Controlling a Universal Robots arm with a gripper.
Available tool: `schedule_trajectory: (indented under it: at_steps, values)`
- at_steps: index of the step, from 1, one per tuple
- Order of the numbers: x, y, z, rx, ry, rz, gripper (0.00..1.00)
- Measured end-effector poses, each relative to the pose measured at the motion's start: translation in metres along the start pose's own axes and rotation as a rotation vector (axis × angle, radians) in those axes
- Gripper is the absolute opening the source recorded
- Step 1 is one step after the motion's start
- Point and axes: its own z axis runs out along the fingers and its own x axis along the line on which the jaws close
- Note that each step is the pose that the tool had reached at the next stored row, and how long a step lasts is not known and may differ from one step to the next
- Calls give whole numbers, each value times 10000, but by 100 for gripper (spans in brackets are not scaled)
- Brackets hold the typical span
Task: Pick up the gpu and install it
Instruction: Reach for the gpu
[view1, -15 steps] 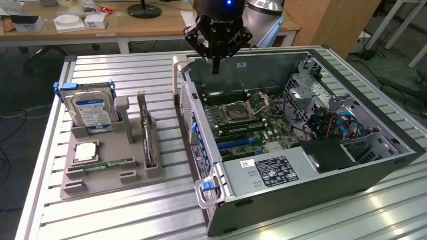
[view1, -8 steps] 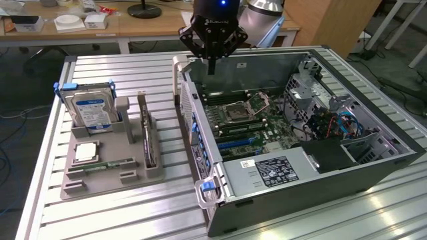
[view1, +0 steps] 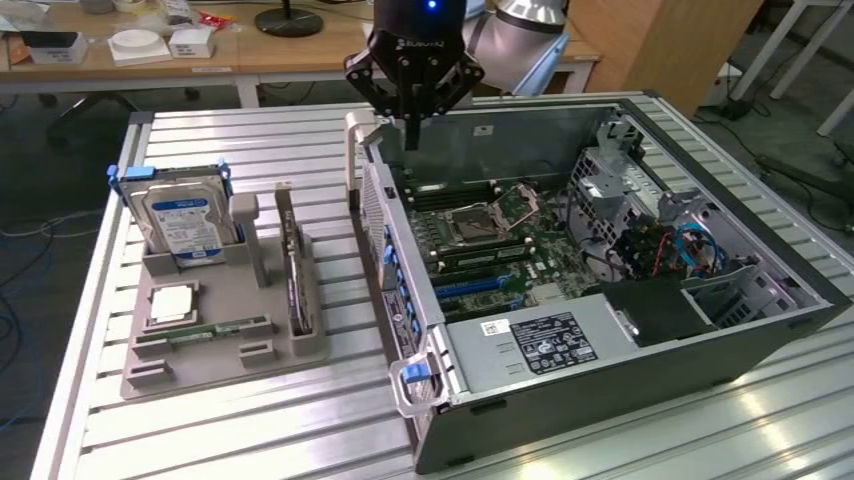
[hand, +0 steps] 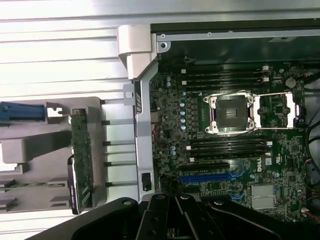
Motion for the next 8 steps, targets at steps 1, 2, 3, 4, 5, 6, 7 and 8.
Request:
schedule_trajectory:
  at_steps: [1,2,3,4,5,6,7,8]
  values:
    - [13,-1,0,0,0,-1,10]
    - [28,-2,-1,-1,0,0,10]
    - [43,-3,-1,0,0,-1,10]
    - [59,-4,-2,0,0,0,10]
    - [76,-6,-2,0,1,0,10]
    - [93,-7,-2,-1,0,0,10]
    - [109,-8,-3,-1,0,1,10]
    - [128,-9,-3,0,0,0,10]
